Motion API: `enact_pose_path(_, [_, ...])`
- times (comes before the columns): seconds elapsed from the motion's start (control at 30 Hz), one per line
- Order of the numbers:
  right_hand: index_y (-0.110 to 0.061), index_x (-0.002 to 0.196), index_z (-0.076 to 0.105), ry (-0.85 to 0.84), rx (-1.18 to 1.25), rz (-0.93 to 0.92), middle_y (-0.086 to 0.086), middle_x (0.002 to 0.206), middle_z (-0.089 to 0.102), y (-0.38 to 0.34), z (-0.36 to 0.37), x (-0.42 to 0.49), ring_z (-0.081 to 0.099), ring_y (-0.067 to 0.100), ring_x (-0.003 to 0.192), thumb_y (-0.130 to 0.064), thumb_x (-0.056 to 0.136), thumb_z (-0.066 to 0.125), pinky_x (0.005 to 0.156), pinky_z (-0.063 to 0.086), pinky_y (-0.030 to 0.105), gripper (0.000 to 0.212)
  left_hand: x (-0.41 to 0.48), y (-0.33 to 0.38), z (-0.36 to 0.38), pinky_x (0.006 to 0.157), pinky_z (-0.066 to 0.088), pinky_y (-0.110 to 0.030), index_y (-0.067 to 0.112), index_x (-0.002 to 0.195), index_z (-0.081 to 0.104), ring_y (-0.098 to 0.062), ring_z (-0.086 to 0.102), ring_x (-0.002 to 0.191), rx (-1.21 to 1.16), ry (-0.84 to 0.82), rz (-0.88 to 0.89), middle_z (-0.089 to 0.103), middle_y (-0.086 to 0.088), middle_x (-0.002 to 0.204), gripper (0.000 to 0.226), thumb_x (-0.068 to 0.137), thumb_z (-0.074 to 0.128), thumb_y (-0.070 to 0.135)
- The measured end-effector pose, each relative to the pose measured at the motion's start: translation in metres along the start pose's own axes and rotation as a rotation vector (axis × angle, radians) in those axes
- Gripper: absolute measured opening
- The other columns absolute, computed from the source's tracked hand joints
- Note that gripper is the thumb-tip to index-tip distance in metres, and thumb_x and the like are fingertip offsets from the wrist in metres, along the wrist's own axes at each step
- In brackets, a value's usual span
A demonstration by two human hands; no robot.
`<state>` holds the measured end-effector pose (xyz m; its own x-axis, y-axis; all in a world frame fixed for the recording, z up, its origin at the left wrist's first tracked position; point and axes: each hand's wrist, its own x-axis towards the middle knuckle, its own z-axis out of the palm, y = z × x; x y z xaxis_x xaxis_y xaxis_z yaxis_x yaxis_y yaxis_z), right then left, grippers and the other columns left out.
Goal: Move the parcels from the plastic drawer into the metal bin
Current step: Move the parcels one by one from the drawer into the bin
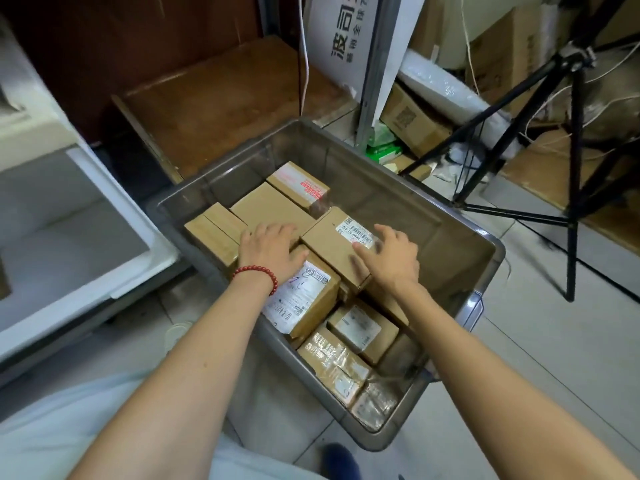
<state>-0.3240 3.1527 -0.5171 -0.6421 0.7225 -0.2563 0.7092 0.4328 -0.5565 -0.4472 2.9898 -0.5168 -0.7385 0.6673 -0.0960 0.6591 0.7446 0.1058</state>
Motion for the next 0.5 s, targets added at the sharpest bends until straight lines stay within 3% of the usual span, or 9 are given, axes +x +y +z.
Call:
enact_pose_path(0.2, [-0.031,0.142,0.042,-0.105,-0.149,-0.403,0.001,0.146,0.043,-0.064,0.02,-0.041,0.037,0.025,0.134,-0.056,0.091,0.052,0.107,0.035,0.043,0.057,-0.063,-0.052,-0.031,0.098,0.033,-0.041,0.027,0.139,0.039,-0.022,0.041,0.127,0.079,0.12,-0.138,0.05,0.001,0.138,0.051,0.094,0.041,0.051])
enact_pose_path(0.37, [-0.03,0.137,0.046,-0.205,-0.125,-0.655,0.001,0.137,0.052,-0.124,0.045,-0.078,0.059,0.023,0.112,-0.055,0.094,0.047,0.097,0.048,0.04,0.05,-0.136,-0.114,-0.062,0.093,0.033,-0.039,0.027,0.133,0.046,-0.022,0.044,0.124,0.074,0.225,-0.303,0.054,0.002,0.132,0.045,0.093,0.046,0.047])
enact_pose_path(0.5, [-0.029,0.135,0.048,-0.254,-0.107,-0.829,-0.001,0.136,0.054,-0.169,0.07,-0.109,0.051,0.023,0.123,-0.055,0.093,0.048,0.098,0.046,0.04,0.05,-0.195,-0.167,-0.077,0.095,0.035,-0.042,0.025,0.137,0.043,-0.027,0.042,0.126,0.017,0.252,-0.538,0.052,-0.003,0.135,0.05,0.092,0.05,0.047])
